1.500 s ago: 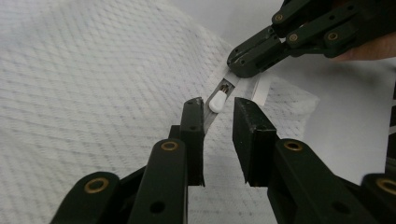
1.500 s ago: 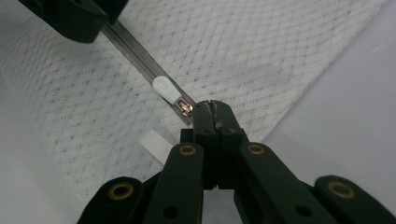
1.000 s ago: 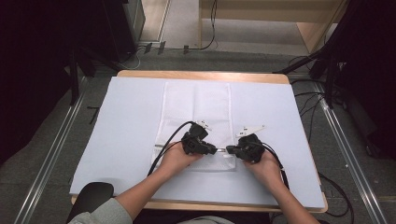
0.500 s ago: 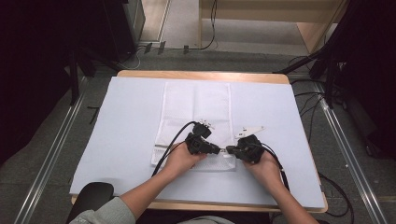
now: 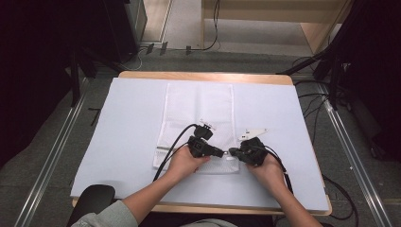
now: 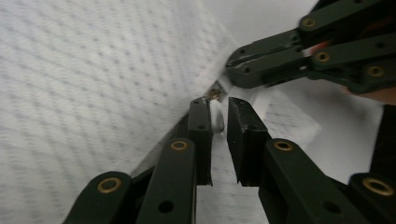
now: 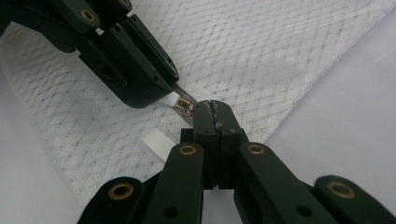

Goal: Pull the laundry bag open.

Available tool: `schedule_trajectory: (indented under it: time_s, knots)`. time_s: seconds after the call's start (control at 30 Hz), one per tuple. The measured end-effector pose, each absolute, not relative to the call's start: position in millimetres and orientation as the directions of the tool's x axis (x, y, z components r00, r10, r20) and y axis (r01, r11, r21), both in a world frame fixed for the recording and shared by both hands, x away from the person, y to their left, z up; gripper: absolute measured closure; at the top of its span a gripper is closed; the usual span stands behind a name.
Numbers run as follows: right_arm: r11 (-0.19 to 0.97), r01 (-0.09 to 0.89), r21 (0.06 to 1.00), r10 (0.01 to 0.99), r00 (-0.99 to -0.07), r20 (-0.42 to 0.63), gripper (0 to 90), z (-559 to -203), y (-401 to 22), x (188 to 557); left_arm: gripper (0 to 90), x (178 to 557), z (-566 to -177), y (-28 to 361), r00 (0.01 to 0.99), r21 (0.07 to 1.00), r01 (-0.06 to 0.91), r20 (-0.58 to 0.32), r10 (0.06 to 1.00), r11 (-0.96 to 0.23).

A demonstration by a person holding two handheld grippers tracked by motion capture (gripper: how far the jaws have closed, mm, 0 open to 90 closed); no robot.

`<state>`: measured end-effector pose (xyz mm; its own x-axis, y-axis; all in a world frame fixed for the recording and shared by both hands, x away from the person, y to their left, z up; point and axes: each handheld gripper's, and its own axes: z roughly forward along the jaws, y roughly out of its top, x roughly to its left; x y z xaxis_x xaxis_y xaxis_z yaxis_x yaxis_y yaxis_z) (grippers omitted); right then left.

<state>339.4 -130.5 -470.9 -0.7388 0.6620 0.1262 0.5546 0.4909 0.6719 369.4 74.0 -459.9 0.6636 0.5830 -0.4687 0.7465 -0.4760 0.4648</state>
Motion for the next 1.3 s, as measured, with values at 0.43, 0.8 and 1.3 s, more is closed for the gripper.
schedule_trajectory:
  time_s: [0.43, 0.8, 1.3]
  knots:
    - [0.490, 0.553, 0.673, 0.662, -0.739, 0.125, 90.0, -471, -130, 338, 87.0, 376, -465, 73, 0.667, 0.469, 0.744, -0.478, 0.572, -0.476]
    - [0.498, 0.549, 0.671, 0.664, -0.739, 0.111, 90.0, -471, -129, 338, 88.0, 380, -464, 75, 0.672, 0.458, 0.740, -0.485, 0.559, -0.492]
    - [0.496, 0.549, 0.672, 0.667, -0.737, 0.110, 90.0, -471, -129, 337, 88.3, 379, -462, 76, 0.682, 0.456, 0.731, -0.467, 0.563, -0.508]
